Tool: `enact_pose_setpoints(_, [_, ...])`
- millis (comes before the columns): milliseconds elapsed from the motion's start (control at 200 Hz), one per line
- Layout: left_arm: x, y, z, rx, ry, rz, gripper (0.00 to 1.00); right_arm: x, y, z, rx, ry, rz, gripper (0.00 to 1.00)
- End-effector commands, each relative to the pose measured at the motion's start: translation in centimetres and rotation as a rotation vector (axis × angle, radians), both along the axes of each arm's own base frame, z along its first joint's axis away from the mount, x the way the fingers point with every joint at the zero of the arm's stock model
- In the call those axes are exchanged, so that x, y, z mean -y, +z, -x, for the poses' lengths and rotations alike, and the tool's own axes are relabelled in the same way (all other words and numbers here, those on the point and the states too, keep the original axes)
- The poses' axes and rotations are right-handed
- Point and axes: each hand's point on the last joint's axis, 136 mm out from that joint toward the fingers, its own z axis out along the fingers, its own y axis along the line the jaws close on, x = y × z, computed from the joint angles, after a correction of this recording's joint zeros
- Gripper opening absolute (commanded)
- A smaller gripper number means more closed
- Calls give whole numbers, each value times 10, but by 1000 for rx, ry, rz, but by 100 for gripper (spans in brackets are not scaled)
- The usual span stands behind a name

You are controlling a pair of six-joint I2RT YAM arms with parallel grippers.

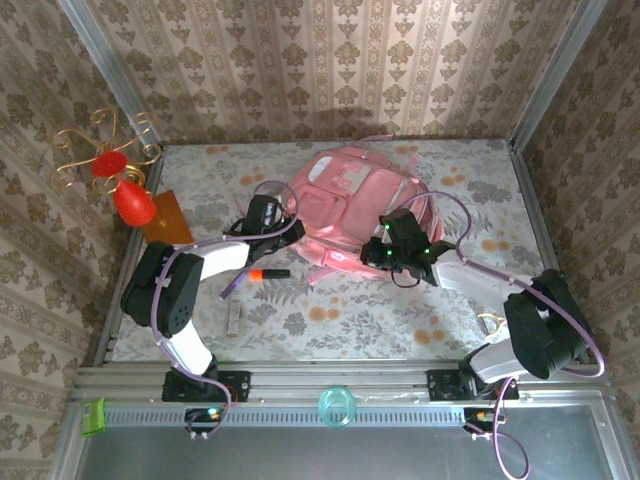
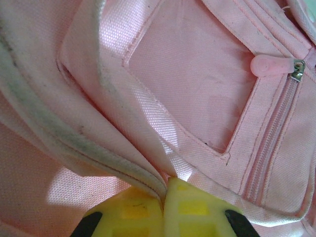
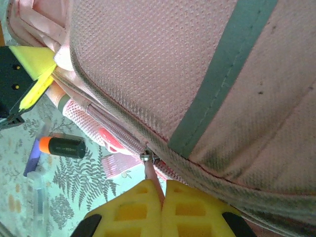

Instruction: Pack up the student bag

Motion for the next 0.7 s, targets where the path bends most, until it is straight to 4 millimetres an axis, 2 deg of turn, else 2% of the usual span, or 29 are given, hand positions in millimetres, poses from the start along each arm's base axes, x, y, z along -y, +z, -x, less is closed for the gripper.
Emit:
enact_pose_setpoints(0, [-55,-10,-25,39,142,-186,0,76,-25,25,-67,-148,304,0])
enact_pose_setpoints(205, [-60,-5,-29,45,149,-195,0,75,-16,33,-34,-124,280,0])
enact_pose_setpoints(390, [-62,-8,-30,40,155,-210,0,65,8,32,56,-90,189,0])
enact_pose_setpoints(595, [-70,-13,-34,34,176,-236,0,79,39,40,118,-58,262,0])
enact_pose_setpoints(695, [-73,-13,-37,37,177,-243,0,102,39,47,90,-91,384,0])
